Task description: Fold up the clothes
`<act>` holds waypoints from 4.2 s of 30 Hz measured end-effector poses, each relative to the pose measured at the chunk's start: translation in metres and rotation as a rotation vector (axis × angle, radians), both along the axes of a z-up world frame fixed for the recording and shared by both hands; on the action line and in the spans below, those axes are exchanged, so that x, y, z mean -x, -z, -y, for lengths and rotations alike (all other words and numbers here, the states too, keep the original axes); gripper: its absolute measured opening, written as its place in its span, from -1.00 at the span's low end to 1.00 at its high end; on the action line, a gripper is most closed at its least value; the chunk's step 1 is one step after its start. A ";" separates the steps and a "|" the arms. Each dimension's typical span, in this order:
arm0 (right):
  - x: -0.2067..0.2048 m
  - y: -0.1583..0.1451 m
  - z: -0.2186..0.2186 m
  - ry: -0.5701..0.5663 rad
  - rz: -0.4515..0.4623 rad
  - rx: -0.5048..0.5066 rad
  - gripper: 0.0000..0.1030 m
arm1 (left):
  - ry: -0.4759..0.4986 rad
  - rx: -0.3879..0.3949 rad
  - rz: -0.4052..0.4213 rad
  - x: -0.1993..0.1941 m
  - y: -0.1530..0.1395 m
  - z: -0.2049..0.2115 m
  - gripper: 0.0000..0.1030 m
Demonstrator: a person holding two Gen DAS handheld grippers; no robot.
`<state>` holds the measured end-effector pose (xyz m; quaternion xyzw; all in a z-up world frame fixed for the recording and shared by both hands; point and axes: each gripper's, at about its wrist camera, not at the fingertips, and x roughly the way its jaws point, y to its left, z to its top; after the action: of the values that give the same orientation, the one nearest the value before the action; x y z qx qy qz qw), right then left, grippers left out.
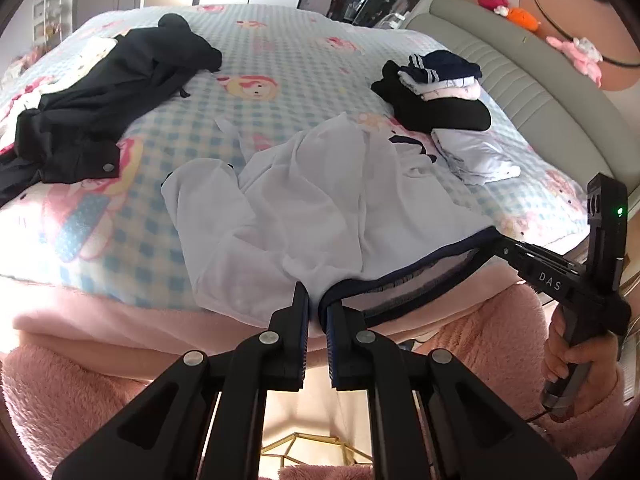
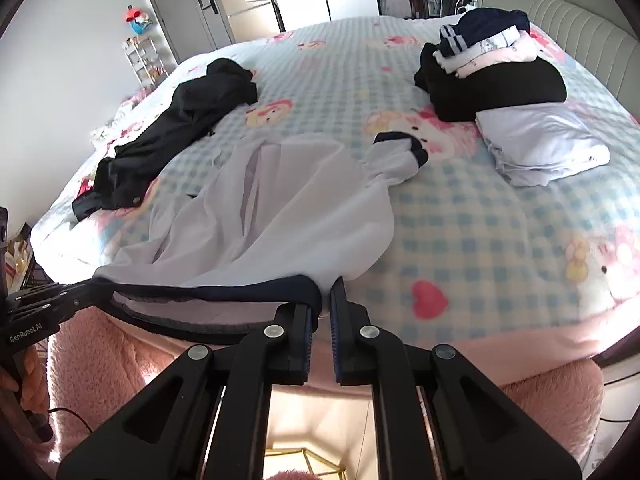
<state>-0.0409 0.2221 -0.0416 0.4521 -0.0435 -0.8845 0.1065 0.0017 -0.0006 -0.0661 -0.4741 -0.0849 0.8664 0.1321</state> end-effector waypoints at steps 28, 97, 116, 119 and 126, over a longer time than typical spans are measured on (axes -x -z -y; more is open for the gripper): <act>0.142 -0.291 0.002 0.031 -0.595 0.077 -0.92 | -0.056 0.017 -0.573 0.163 -0.298 0.023 -0.90; 0.031 0.066 -0.059 0.147 0.116 0.329 -0.55 | -0.147 -0.476 0.219 0.099 0.092 0.063 -0.20; 0.041 0.093 -0.064 0.150 0.157 0.388 -0.38 | -0.120 -0.435 0.261 0.103 0.102 0.040 -0.31; 0.045 0.092 -0.063 0.166 0.163 0.405 -0.38 | -0.158 -0.499 0.257 0.108 0.107 0.047 -0.29; 0.046 0.108 -0.042 0.150 0.224 0.302 -0.38 | -0.141 -0.430 0.230 0.110 0.108 0.024 -0.59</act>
<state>-0.0869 0.2643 -0.1499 0.5218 -0.2209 -0.8177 0.1016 -0.1081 -0.0243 -0.1743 -0.5234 -0.3147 0.7758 0.1587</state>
